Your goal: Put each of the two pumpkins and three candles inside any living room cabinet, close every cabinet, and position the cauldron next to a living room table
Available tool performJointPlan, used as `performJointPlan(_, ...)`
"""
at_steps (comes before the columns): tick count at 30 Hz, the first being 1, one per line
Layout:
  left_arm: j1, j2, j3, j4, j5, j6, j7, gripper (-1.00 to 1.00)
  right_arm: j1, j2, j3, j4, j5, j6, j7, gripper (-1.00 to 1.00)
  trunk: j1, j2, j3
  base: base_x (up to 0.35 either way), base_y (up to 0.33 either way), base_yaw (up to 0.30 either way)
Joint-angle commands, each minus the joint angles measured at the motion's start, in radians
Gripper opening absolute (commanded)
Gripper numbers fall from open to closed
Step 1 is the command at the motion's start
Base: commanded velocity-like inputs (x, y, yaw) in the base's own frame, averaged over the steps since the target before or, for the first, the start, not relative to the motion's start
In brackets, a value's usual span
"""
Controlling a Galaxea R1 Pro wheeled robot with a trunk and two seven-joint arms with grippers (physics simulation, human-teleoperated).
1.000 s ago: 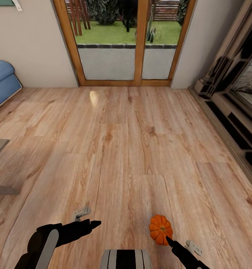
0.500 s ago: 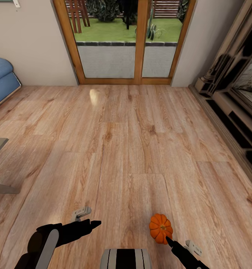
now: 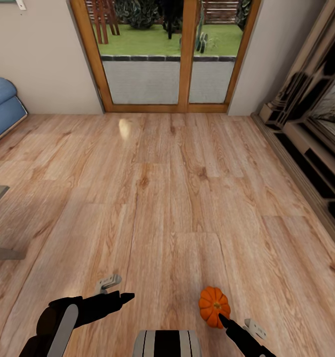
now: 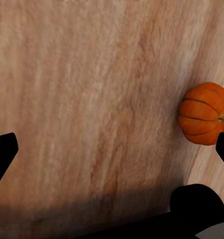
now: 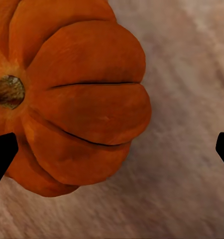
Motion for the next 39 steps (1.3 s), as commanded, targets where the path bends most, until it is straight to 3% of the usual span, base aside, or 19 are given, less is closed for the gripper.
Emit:
performJointPlan(1,0.0,-0.001,0.002,0.0,-0.008,0.005,-0.009,1.0,0.0,-0.001,0.008,0.001,-0.009,-0.005,0.002,1.0,0.0,0.0,-0.001,0.114,0.0,0.0)
performJointPlan(39,0.0,-0.001,0.0,0.004,-0.007,0.003,-0.009,1.0,-0.001,-0.001,0.008,0.001,-0.009,-0.005,0.002,1.0,0.0,0.0,-0.001,0.016,0.007,0.0)
